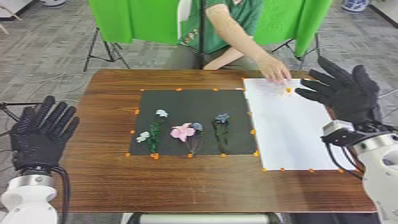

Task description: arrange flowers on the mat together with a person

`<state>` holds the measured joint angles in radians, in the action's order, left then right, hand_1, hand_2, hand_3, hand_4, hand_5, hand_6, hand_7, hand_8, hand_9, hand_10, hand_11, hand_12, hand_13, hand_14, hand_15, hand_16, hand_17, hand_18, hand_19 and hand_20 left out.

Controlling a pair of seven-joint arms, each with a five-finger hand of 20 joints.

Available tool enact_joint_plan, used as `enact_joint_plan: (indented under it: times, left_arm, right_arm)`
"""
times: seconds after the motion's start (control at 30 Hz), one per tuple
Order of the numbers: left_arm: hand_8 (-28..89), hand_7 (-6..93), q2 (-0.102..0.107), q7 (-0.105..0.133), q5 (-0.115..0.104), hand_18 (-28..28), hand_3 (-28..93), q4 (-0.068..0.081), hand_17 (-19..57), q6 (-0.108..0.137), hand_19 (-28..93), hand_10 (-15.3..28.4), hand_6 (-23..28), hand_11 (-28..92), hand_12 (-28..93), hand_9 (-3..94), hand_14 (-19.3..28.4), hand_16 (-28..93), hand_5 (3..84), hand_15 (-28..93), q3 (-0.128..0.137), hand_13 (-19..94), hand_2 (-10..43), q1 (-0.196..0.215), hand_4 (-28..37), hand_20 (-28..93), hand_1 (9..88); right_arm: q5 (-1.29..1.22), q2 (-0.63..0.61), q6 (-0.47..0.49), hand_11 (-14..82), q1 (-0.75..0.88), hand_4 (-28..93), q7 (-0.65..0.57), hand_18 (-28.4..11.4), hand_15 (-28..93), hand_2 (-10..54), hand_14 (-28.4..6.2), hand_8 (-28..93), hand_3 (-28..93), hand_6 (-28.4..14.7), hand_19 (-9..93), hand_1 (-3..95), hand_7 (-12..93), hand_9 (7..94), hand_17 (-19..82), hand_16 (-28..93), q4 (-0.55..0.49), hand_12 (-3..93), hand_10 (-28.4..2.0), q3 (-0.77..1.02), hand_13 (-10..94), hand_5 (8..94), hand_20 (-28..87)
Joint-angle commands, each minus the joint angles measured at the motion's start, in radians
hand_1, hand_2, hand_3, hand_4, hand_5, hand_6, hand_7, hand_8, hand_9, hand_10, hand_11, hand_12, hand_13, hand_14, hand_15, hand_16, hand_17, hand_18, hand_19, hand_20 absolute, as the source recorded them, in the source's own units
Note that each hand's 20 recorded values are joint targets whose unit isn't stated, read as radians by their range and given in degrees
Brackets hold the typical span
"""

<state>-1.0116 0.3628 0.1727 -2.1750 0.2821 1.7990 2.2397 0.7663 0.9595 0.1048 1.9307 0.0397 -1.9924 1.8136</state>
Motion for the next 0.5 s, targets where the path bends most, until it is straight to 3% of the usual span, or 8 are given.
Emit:
enact_joint_plan:
  times: [0.03,0.33,0.5]
  left_arm:
    - [-11,12.4,0.019,-0.016,-0.005,13.1,71,0.001,-6.2,0.012,31,14.3,6.8,19,9,34.1,13.1,-7,38.0,29,-0.009,26,13.4,0.005,-28.3,12,28.0]
    - [-11,12.3,0.06,-0.038,0.006,13.2,71,0.003,-6.3,0.008,31,14.3,6.9,19,9,34.0,13.2,-7,37.9,29,-0.002,25,13.4,0.001,-28.3,12,28.0]
    - [-11,12.3,0.063,-0.037,0.007,13.2,71,0.003,-6.3,0.003,31,14.3,6.9,19,9,34.0,13.2,-7,37.9,29,0.001,25,13.5,0.002,-28.3,12,28.0]
  right_arm:
    - [0.06,0.014,-0.05,1.7,0.025,-25,-0.032,-19.6,7,4.1,-17.2,-5,67,-5.2,29,8.8,4,30.8,18,27,-0.026,15.7,-18.7,0.004,31,31.8,17]
    - [0.083,0.014,-0.04,1.8,0.023,-25,-0.048,-19.0,8,4.6,-17.2,-5,67,-5.2,29,10.3,5,31.6,16,28,-0.03,16.1,-18.8,-0.007,32,32.3,17]
    - [0.101,0.008,-0.043,1.8,0.021,-24,-0.055,-18.9,8,4.9,-17.2,-5,67,-5.2,29,10.8,5,31.7,16,28,-0.035,16.1,-18.7,-0.013,32,32.5,17]
